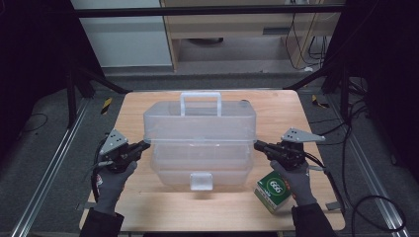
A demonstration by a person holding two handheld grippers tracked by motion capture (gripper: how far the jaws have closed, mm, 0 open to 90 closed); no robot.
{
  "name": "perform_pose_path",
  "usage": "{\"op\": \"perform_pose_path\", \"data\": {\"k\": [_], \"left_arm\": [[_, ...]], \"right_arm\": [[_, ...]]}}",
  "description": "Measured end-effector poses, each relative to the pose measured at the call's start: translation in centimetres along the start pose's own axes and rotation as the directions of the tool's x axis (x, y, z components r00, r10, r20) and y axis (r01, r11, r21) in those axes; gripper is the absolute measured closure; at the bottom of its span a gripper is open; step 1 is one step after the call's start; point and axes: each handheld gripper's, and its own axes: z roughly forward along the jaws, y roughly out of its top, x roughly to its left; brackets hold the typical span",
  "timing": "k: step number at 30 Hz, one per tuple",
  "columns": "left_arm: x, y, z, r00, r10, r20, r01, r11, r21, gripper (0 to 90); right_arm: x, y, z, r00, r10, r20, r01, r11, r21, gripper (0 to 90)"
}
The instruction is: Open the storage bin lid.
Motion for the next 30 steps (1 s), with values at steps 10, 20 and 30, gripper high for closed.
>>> {"op": "perform_pose_path", "data": {"k": [10, 20, 30], "left_arm": [[0.4, -0.8, -0.4, 0.9981, 0.012, -0.061, -0.01, 0.9996, 0.027, 81.7], [0.2, -1.0, -0.1, 0.9955, 0.04, -0.086, -0.037, 0.999, 0.026, 62.9], [-0.4, -0.8, 1.0, 0.9916, 0.078, -0.103, -0.079, 0.9968, -0.007, 53.6]], "right_arm": [[0.0, -0.4, 0.2, 1.0, -0.005, -0.006, 0.005, 0.999, 0.041, 90.0], [0.1, -0.4, 0.2, 1.0, -0.003, -0.009, 0.003, 0.999, 0.044, 90.0], [0.1, -0.4, 0.2, 0.9999, -0.002, -0.012, 0.003, 0.999, 0.043, 90.0]]}}
